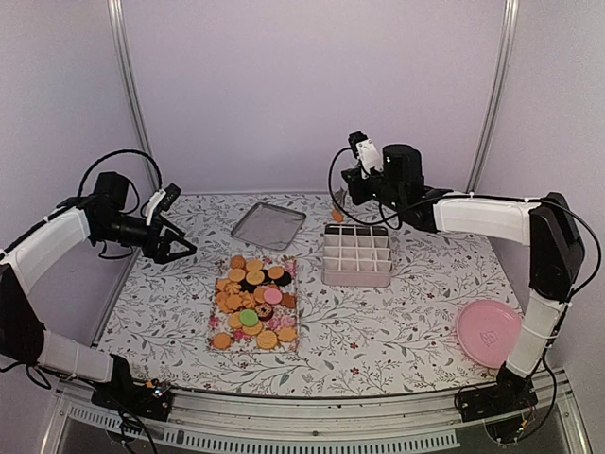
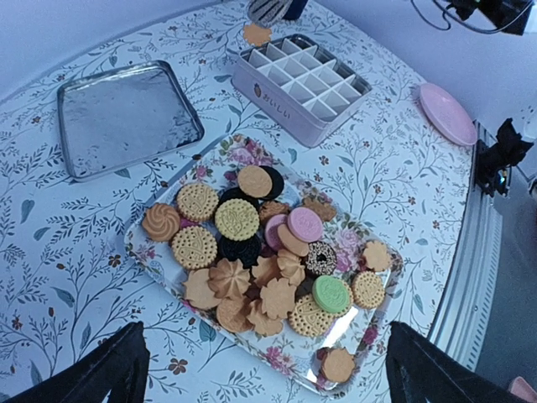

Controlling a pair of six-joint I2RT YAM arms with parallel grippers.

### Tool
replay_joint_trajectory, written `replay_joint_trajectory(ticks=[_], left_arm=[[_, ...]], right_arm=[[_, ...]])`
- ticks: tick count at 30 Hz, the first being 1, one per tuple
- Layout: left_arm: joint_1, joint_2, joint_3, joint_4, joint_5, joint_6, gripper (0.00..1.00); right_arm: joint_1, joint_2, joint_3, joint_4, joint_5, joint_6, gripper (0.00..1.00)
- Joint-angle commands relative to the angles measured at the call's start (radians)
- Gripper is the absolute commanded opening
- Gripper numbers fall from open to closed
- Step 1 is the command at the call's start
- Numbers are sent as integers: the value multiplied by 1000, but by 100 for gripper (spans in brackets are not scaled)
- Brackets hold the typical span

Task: Pack the cookies
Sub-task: Place the fake cookies in the empty pocket of the box.

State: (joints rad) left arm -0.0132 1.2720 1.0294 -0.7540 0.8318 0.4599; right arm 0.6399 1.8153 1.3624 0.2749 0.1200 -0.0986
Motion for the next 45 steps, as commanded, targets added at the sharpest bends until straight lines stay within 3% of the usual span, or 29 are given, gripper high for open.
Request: replay_joint_trajectory(ticks=[1,16,36,45], left_arm=[[-9,7,30,1,-7,2,99],[-10,8,30,-6,-4,6,99],[-9,-4,6,3,10,8,99],[-10,-13,-4,8,3,5,99]], right_arm=[[-10,29,53,21,-26,-56,0],[-11,75,66,0,-84,-54,0],[12,-81,-56,24,-98,-22,0],[17,-48,-58,24,-110,-27,0]])
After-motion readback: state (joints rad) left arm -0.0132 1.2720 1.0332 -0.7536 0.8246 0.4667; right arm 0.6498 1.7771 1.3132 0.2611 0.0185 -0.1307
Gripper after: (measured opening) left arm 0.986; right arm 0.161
